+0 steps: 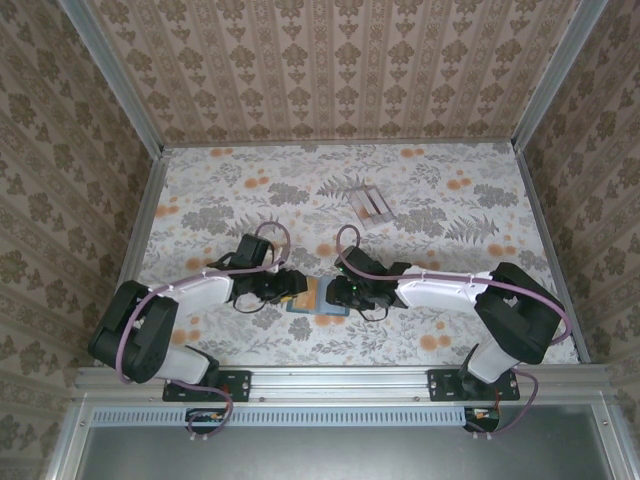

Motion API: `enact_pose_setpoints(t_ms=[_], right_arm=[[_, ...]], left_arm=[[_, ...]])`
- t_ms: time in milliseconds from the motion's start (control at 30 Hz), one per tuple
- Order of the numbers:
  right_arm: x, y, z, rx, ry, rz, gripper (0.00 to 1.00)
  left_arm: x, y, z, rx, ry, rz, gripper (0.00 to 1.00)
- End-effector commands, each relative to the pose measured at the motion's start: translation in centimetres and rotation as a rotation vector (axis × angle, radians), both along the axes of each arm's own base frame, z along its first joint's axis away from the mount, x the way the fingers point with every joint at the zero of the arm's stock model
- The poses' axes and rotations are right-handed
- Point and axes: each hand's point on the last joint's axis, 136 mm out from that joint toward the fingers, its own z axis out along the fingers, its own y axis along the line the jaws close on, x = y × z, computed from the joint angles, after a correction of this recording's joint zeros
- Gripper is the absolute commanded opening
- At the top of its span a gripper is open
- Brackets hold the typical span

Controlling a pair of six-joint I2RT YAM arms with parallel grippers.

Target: Put the credit cards into the card holder

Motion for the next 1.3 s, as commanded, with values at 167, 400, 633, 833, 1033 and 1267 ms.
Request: enact_pose_setpoints(t_ms=[167, 400, 633, 833, 1033, 1267], right_arm=[[0.1, 0.8, 1.0, 0.026, 0.001, 0.006, 0.36], [0.0, 0.6, 0.3, 0.008, 0.013, 0.005, 0.37], [0.0, 0.5, -0.1, 0.000, 0.018, 0.002, 0.39], [0.0, 0.6, -0.3, -0.001, 0.020, 0.001, 0.39], [0.0, 0.6, -0.6, -0.004, 0.028, 0.002, 0.39], [-0.1, 0.6, -0.8, -0.006, 0.029, 0.004, 0.40]], left_arm=[[-0.1, 0.2, -0.5, 0.007, 0.003, -0.008, 0.48], [-0.1, 0.2, -0.5, 0.006, 0.003, -0.009, 0.48], [-0.1, 0.2, -0.6, 0.006, 0.005, -0.008, 0.48], [-0.1, 0.1, -0.6, 0.004, 0.007, -0.008, 0.48], [-0.1, 0.2, -0.7, 0.005, 0.008, -0.007, 0.48], [0.0, 0.1, -0.6, 0.002, 0.005, -0.008, 0.48]])
